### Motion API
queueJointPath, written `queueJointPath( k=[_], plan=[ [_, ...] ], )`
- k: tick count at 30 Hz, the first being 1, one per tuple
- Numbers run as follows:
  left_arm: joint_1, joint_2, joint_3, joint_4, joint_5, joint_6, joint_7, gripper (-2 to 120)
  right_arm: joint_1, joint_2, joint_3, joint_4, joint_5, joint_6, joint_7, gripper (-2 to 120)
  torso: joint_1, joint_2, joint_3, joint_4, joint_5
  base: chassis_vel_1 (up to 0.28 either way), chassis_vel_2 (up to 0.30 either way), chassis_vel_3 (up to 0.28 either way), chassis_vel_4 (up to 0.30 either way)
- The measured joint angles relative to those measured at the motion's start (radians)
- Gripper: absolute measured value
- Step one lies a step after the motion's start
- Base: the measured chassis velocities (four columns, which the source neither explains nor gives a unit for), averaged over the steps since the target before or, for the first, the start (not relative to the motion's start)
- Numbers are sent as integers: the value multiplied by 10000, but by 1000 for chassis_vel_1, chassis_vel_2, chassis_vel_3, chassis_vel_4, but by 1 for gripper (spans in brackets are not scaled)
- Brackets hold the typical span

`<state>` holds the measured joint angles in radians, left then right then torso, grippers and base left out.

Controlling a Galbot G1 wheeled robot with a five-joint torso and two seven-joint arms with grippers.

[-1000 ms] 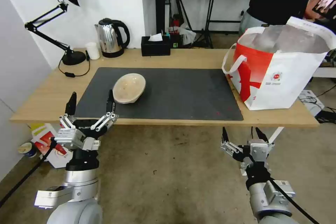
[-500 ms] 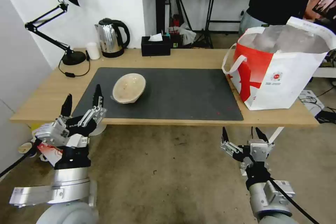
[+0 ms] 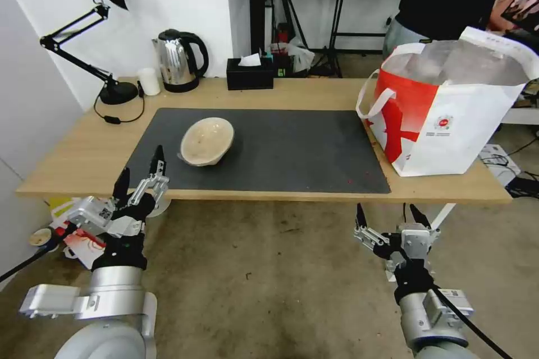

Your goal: Pick up the trash from the table and place it into the takeout bag.

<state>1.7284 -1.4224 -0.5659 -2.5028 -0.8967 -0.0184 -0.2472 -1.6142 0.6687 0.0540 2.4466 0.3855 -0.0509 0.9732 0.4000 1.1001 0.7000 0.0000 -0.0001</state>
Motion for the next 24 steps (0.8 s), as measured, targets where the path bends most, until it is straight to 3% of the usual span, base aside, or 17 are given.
queueJointPath(
  k=[2, 6, 15, 24],
  plan=[
    [-54, 192, -6, 4, -516, 177, -451, 100, 0, 0, 0, 0, 0, 0, 0, 100, 0, 0, 0, -1, -1, 0, 0, 0, 0],
    [-80, 258, -29, 8, -745, 255, -594, 100, -1, 0, 0, 0, 0, 0, -1, 100, 0, 0, 0, 1, 0, 0, 0, 0, 0],
    [-592, 1012, -635, 15, -3418, 1251, -1932, 100, 0, 0, 0, 0, 0, 0, 0, 100, 0, -1, 0, -1, 1, 0, 0, 0, 0],
    [-655, 1090, -706, 21, -3723, 1374, -2080, 100, 0, 0, 0, 0, 0, 0, 0, 100, 0, -1, 0, 0, 0, 0, 0, 0, 0]
  ],
)
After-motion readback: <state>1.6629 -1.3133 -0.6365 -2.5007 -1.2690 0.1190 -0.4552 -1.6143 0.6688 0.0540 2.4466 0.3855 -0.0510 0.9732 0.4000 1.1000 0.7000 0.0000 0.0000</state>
